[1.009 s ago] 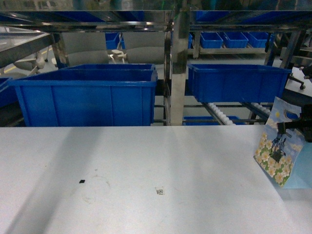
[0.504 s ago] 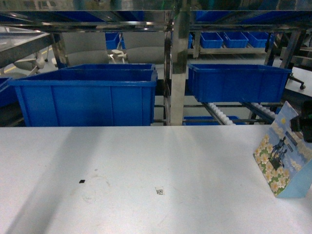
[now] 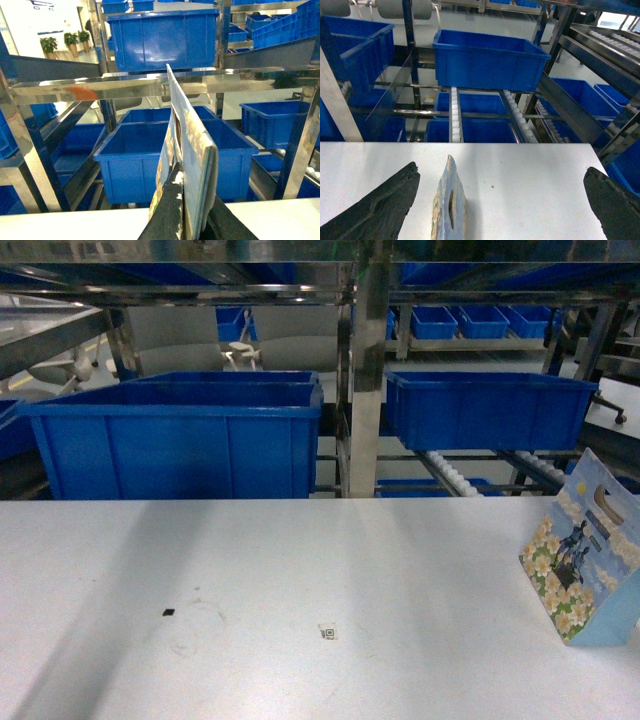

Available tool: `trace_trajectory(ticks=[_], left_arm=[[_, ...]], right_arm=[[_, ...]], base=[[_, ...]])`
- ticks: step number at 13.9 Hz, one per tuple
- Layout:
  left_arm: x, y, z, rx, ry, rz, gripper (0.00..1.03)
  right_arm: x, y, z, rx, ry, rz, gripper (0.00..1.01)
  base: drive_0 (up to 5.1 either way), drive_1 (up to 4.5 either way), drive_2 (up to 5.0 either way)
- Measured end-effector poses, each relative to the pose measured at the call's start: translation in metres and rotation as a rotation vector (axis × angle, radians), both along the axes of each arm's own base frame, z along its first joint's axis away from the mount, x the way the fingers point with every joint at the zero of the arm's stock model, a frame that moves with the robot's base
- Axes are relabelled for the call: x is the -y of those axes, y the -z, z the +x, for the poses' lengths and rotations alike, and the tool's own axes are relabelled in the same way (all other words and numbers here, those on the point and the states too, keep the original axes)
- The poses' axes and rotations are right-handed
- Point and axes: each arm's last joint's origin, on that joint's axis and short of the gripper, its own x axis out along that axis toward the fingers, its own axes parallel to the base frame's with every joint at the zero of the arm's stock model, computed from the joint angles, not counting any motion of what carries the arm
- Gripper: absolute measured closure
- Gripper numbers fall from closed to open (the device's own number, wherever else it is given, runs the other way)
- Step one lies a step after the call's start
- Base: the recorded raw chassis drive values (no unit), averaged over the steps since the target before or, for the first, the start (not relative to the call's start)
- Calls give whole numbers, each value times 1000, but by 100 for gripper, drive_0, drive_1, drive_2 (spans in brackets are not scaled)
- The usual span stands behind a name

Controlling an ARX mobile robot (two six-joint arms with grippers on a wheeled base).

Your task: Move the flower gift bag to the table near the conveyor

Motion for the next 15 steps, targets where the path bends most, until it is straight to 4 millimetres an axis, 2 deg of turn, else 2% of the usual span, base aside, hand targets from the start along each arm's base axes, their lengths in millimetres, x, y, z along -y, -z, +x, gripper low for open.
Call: trace_trajectory(ticks=[3,5,7,10,12,14,15], left_arm=[[0,0,0,0,0,0,101],[0,0,0,0,0,0,101],[0,0,0,0,0,0,101],[0,0,0,0,0,0,101],[0,0,0,0,0,0,101],[8,4,0,0,7,-1,101],[16,12,2,-30,18,-3,101]], right_arm=[[5,-24,-36,54,33,4,3],[5,-34,-68,82,65,16,3],[4,-38,-102,108,74,22,3],[11,-37,-137,137,78,6,3],[8,-35,-151,156,76,-18,3],[8,-36,-151,163,79,-18,3],[8,-36,-151,160,79,-18,3]], base=[[0,0,0],[0,0,0],[0,0,0],[0,0,0],[0,0,0],[0,0,0],[0,0,0]])
